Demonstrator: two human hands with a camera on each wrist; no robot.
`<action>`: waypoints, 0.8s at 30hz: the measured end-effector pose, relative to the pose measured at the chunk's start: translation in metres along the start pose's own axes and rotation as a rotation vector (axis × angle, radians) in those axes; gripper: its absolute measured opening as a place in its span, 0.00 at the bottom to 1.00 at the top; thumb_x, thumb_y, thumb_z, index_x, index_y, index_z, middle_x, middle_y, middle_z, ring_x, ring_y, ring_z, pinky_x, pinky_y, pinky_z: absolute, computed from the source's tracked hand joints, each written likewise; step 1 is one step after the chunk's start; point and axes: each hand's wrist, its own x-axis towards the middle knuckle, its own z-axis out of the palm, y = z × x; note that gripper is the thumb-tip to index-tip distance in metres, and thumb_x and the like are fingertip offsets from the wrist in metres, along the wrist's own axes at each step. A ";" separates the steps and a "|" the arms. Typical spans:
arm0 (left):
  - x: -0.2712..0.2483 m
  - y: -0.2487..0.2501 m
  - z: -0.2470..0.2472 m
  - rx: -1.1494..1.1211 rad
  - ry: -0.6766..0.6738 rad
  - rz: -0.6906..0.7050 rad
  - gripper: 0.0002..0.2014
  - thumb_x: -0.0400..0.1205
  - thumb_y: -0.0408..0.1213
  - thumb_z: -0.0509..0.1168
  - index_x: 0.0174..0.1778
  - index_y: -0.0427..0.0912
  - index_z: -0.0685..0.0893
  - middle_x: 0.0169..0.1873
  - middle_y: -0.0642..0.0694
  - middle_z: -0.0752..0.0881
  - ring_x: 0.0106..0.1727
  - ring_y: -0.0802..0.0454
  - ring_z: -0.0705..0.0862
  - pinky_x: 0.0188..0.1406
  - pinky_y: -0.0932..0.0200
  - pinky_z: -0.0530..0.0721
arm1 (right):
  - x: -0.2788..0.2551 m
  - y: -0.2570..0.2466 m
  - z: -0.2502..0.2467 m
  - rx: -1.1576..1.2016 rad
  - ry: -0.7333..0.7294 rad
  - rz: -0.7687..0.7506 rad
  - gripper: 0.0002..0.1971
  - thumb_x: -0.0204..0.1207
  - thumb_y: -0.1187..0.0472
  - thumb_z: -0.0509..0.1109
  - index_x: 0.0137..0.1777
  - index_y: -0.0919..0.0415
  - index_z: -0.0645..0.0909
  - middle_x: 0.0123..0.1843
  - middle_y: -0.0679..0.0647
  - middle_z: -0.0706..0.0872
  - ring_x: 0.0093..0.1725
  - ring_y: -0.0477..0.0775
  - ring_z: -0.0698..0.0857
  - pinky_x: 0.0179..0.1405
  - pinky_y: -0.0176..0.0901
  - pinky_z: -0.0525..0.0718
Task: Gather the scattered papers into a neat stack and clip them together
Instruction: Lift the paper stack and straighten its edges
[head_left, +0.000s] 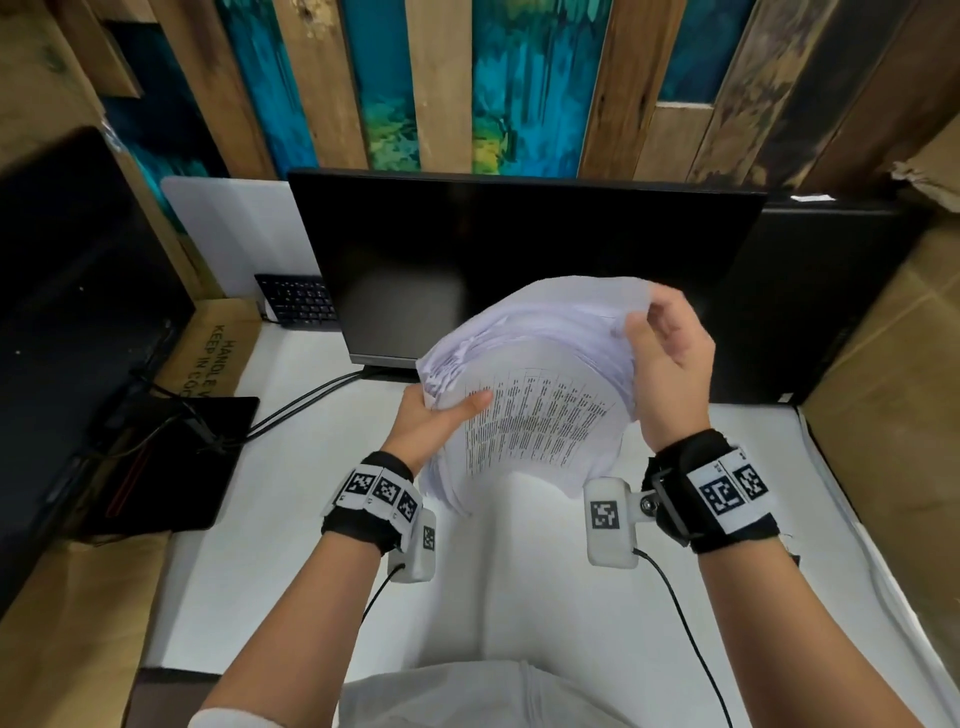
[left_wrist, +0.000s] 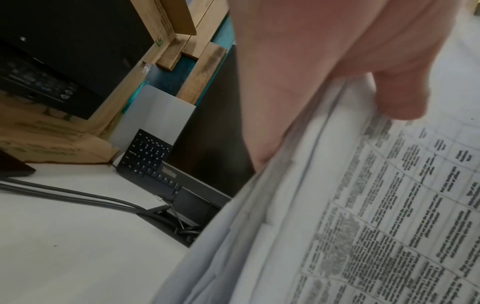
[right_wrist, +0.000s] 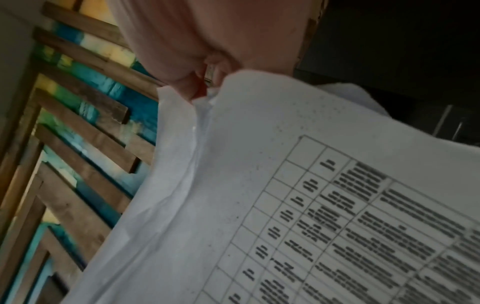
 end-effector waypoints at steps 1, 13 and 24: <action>0.001 0.000 0.000 -0.014 -0.002 0.017 0.37 0.61 0.52 0.83 0.65 0.47 0.81 0.59 0.49 0.89 0.61 0.51 0.87 0.66 0.47 0.82 | 0.001 0.003 -0.001 -0.049 0.010 0.004 0.15 0.75 0.79 0.61 0.49 0.61 0.83 0.47 0.58 0.86 0.48 0.50 0.84 0.52 0.42 0.83; 0.002 0.011 0.012 0.005 0.050 0.144 0.10 0.75 0.36 0.75 0.40 0.54 0.80 0.40 0.60 0.86 0.37 0.72 0.86 0.42 0.72 0.81 | -0.007 -0.013 -0.012 -0.476 -0.458 -0.002 0.25 0.72 0.45 0.74 0.67 0.50 0.73 0.69 0.43 0.80 0.69 0.44 0.79 0.68 0.42 0.76; -0.001 0.025 -0.002 0.203 -0.078 0.276 0.13 0.70 0.32 0.78 0.50 0.35 0.89 0.44 0.45 0.92 0.45 0.56 0.90 0.47 0.64 0.87 | 0.006 -0.024 -0.015 -1.088 -0.496 0.054 0.04 0.77 0.57 0.70 0.46 0.53 0.86 0.28 0.51 0.77 0.39 0.64 0.80 0.43 0.49 0.82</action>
